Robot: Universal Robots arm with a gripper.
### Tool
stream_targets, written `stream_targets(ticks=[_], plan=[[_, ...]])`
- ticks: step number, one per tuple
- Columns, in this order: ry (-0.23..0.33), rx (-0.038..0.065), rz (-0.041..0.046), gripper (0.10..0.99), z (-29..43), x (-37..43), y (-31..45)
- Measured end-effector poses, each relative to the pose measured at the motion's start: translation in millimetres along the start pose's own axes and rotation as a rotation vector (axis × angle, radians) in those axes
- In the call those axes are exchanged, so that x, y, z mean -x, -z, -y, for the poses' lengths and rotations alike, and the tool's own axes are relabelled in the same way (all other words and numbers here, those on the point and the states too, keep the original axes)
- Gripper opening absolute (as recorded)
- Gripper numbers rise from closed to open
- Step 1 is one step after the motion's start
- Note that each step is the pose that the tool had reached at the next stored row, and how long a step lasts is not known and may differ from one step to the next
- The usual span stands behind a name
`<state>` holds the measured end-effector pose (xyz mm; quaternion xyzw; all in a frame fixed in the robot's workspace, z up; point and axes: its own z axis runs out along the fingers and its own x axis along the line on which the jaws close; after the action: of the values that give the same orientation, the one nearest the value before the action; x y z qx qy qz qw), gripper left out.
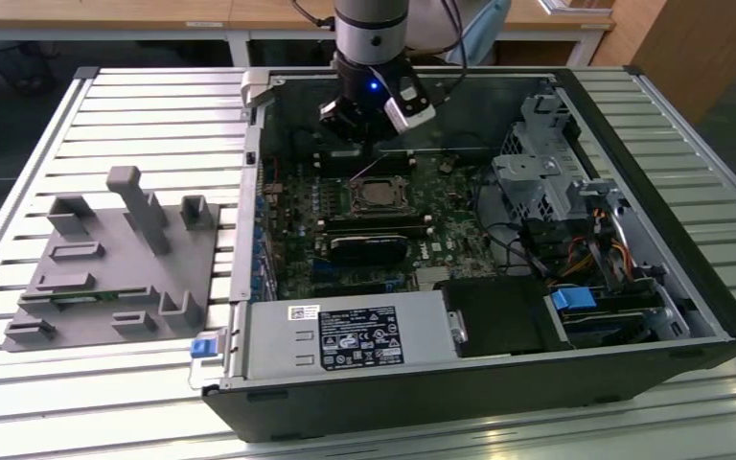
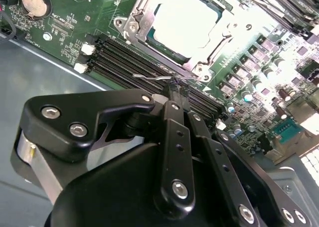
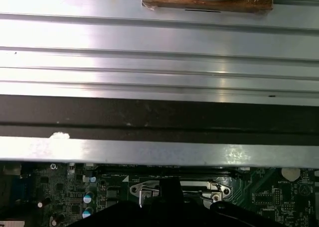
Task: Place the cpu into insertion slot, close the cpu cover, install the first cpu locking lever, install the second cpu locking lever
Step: 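Install the first cpu locking lever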
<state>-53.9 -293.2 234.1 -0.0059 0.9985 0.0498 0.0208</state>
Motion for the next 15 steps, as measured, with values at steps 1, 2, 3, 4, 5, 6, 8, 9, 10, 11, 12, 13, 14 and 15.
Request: stream_targets(ticks=[1, 2, 3, 4, 5, 6, 8, 9, 10, 11, 12, 13, 14, 15], plan=[[0.000, 0.000, -0.0001, 0.106, 0.0, 0.6, -0.3], [0.000, 0.000, -0.0001, 0.106, 0.1, 1.2, -0.6], [0.000, 0.000, 0.0000, 0.106, 0.1, 1.9, -1.0], [0.000, 0.000, 0.0000, 0.106, 0.1, 2.8, -1.4], [0.000, 0.000, 0.0000, 0.106, 0.1, 3.6, -1.7], [0.000, 0.000, 0.0000, 0.106, 0.1, 4.4, -2.1], [0.000, 0.000, 0.0000, 0.106, 0.1, 5.4, -2.8], [0.000, 0.000, 0.0001, 0.106, 0.1, 5.9, -3.2], [0.000, 0.000, 0.0000, 0.106, 0.1, 6.3, -3.6], [0.000, 0.000, 0.0000, 0.106, 0.1, 6.9, -4.0], [0.000, 0.000, 0.0000, 0.106, 0.1, 7.5, -4.5], [0.000, 0.000, 0.0000, 0.106, 0.0, 8.2, -4.8], [0.000, 0.000, 0.0000, 0.106, 0.0, 8.9, -5.2], [0.000, 0.000, 0.0000, 0.106, 0.0, 9.6, -5.6]])
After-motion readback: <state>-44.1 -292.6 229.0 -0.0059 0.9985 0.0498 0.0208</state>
